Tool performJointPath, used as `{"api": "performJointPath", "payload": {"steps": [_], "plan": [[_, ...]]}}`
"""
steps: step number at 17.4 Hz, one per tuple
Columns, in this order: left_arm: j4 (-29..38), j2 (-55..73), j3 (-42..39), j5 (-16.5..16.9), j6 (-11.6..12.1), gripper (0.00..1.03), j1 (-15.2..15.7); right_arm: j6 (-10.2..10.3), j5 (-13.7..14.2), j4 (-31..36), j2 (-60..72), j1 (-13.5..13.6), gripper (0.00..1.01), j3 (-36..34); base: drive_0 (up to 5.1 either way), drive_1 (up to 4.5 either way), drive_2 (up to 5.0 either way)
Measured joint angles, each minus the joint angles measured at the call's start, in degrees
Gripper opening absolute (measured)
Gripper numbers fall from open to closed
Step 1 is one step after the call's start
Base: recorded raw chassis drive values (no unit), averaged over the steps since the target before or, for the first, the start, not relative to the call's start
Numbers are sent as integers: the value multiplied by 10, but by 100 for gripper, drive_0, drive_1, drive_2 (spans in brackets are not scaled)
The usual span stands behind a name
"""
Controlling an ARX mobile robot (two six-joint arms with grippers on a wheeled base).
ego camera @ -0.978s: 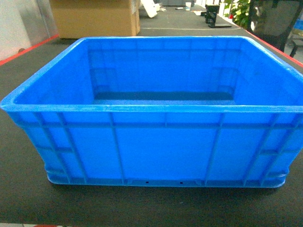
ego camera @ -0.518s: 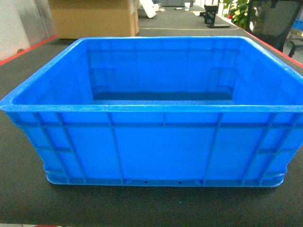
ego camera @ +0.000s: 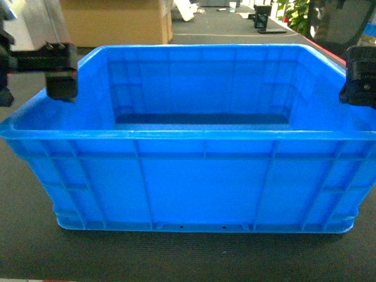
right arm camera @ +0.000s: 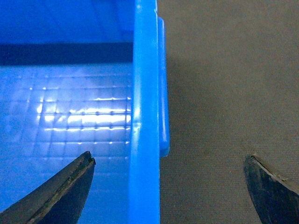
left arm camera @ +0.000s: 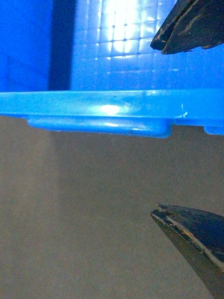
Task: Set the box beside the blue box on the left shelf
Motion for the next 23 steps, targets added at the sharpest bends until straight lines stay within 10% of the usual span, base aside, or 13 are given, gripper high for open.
{"api": "performJointPath", "payload": {"steps": [5, 13, 16, 23], "plan": [[-38, 40, 25, -20, 7, 93, -12, -1, 9, 8, 23, 8, 93, 2, 0, 0, 0], [-91, 39, 38, 1, -8, 16, -13, -8, 5, 12, 19, 15, 14, -12, 0, 0, 0], [-91, 19, 24, 15, -24, 8, -14, 10, -1, 22, 5, 15, 10, -30, 0, 0, 0], [0, -191, -121, -98, -28, 8, -86, 23, 45, 70, -186, 35, 10, -152, 0, 0, 0]]}}
